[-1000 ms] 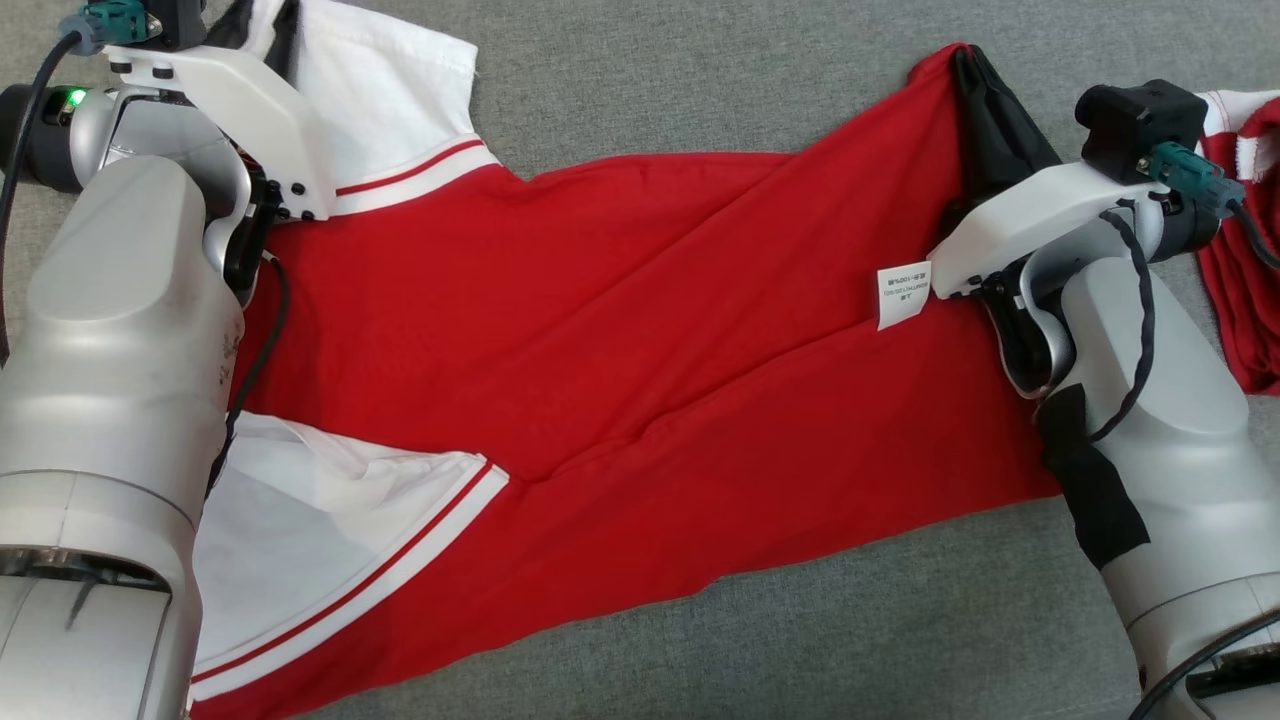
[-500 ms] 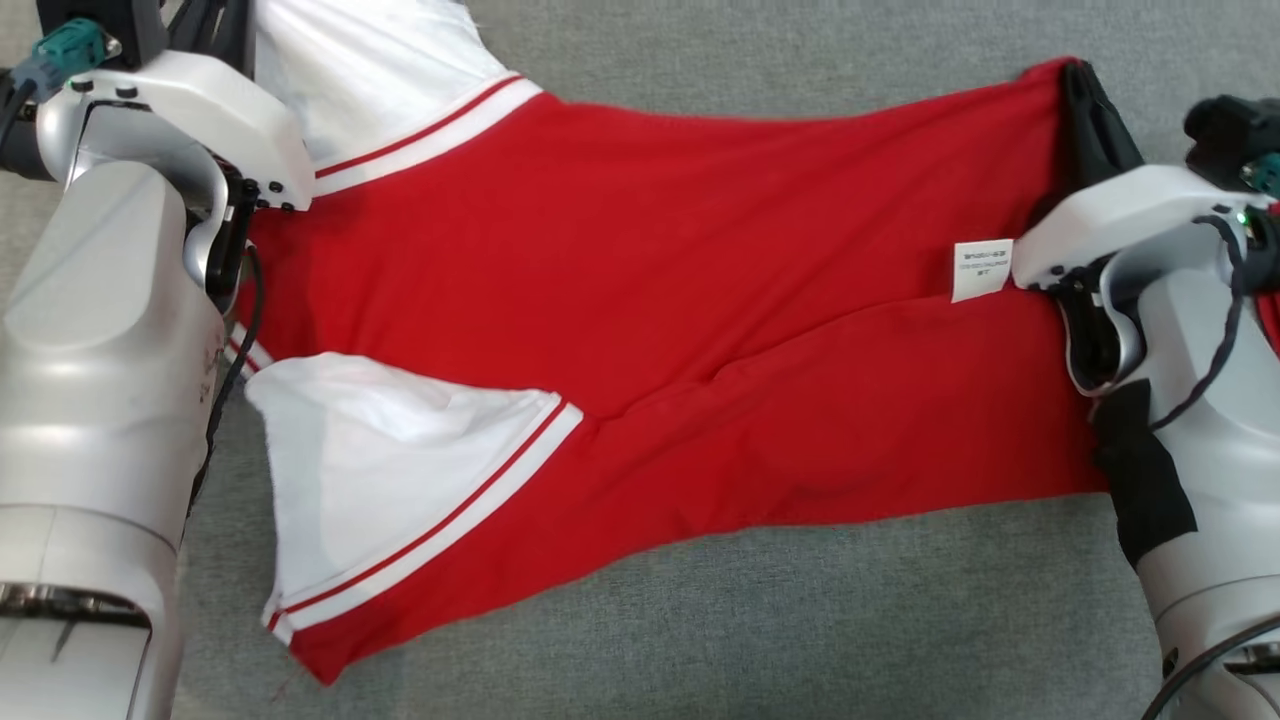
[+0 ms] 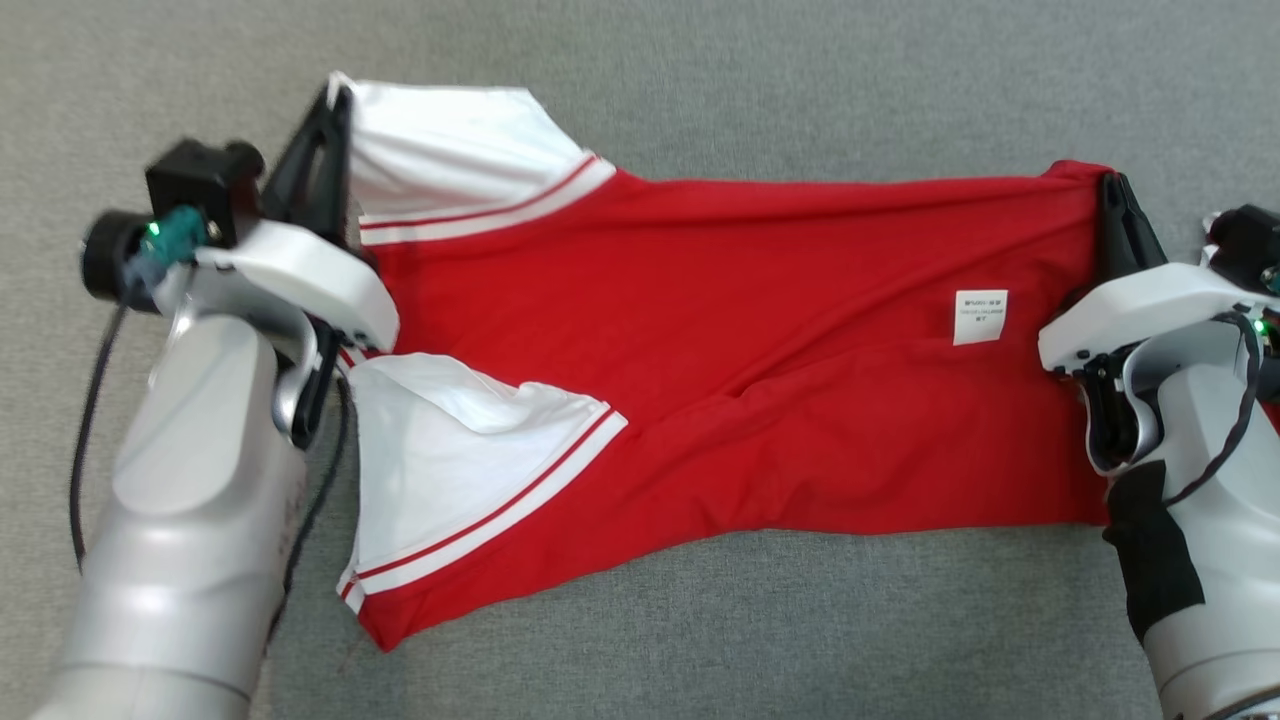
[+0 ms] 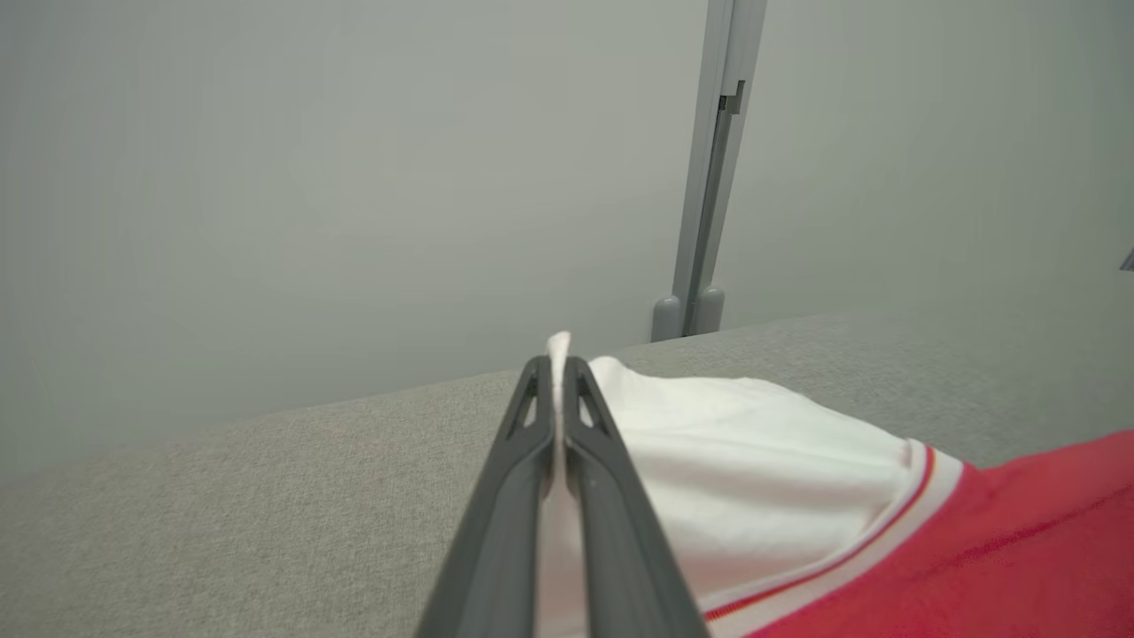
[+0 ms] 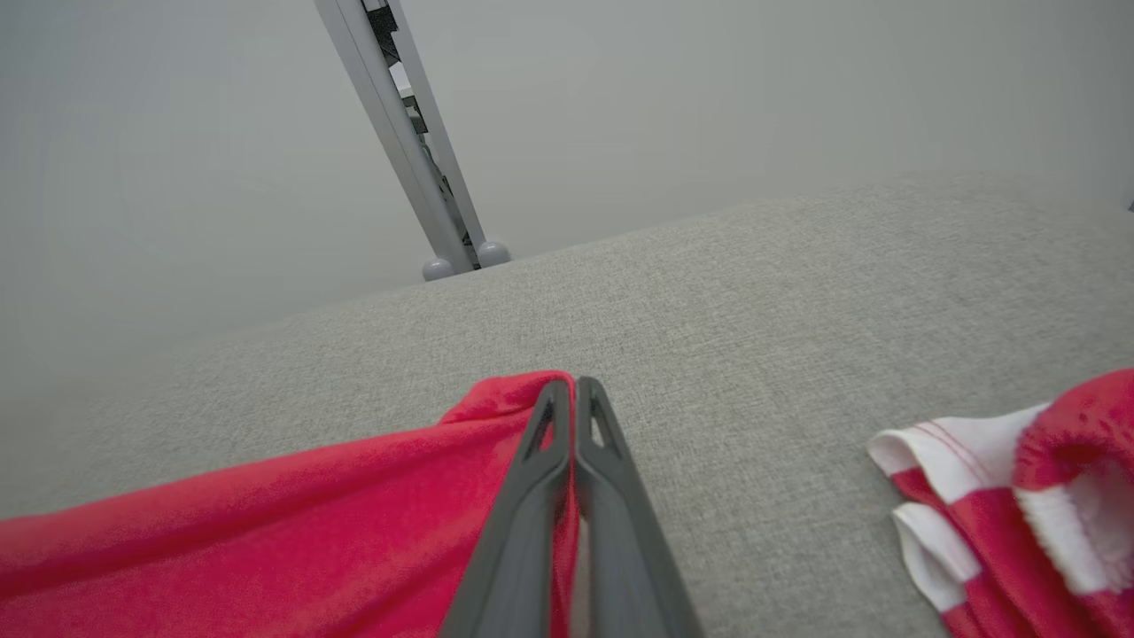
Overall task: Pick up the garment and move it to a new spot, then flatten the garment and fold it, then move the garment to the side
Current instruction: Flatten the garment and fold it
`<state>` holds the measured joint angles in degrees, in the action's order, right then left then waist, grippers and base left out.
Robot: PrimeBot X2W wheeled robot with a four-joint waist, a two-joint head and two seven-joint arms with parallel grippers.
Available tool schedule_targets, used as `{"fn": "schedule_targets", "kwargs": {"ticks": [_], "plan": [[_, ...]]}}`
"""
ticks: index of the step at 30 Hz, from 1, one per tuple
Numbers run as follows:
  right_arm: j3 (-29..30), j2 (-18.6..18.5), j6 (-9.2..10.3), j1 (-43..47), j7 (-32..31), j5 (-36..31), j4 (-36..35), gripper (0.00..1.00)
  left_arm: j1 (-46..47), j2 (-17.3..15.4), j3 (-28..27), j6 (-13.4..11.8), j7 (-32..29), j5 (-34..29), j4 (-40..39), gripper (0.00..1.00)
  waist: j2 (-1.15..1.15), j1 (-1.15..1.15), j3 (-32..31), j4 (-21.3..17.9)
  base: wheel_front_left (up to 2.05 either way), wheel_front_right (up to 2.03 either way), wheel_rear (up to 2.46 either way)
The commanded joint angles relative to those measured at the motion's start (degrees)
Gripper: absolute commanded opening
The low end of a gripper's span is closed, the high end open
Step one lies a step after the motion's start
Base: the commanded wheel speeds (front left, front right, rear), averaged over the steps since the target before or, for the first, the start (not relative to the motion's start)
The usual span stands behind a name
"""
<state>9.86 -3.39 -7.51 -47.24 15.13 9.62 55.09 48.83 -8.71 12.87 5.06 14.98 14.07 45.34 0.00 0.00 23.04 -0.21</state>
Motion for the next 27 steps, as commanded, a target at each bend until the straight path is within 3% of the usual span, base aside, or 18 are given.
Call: {"fn": "schedule_targets", "kwargs": {"ticks": [1,16,21,27], "plan": [[-0.06,-0.12,0.04,1.48,-0.01,0.38,-1.22,0.0,-2.13,0.19,-0.62,0.39,0.25,-0.35,-1.76,0.0,0.0,0.0,-2.31,0.73,0.0,0.0,0.0],[-1.96,0.25,0.03,14.84,-0.02,4.5,-8.0,0.0,-26.01,4.75,-3.86,1.33,0.25,-1.38,-17.27,0.0,0.0,0.0,-13.34,3.36,0.0,0.0,0.0],[-3.15,0.29,0.03,20.3,-0.01,6.28,-6.93,0.0,-33.31,5.49,-3.67,0.94,0.26,-0.54,-18.5,0.0,0.0,0.0,-15.91,3.99,0.0,0.0,0.0],[-3.86,0.27,0.03,23.8,-0.01,7.18,-4.57,0.0,-39.2,5.66,0.58,1.06,0.25,0.64,-16.43,0.0,0.0,0.0,-17.55,4.67,0.0,0.0,0.0]]}}
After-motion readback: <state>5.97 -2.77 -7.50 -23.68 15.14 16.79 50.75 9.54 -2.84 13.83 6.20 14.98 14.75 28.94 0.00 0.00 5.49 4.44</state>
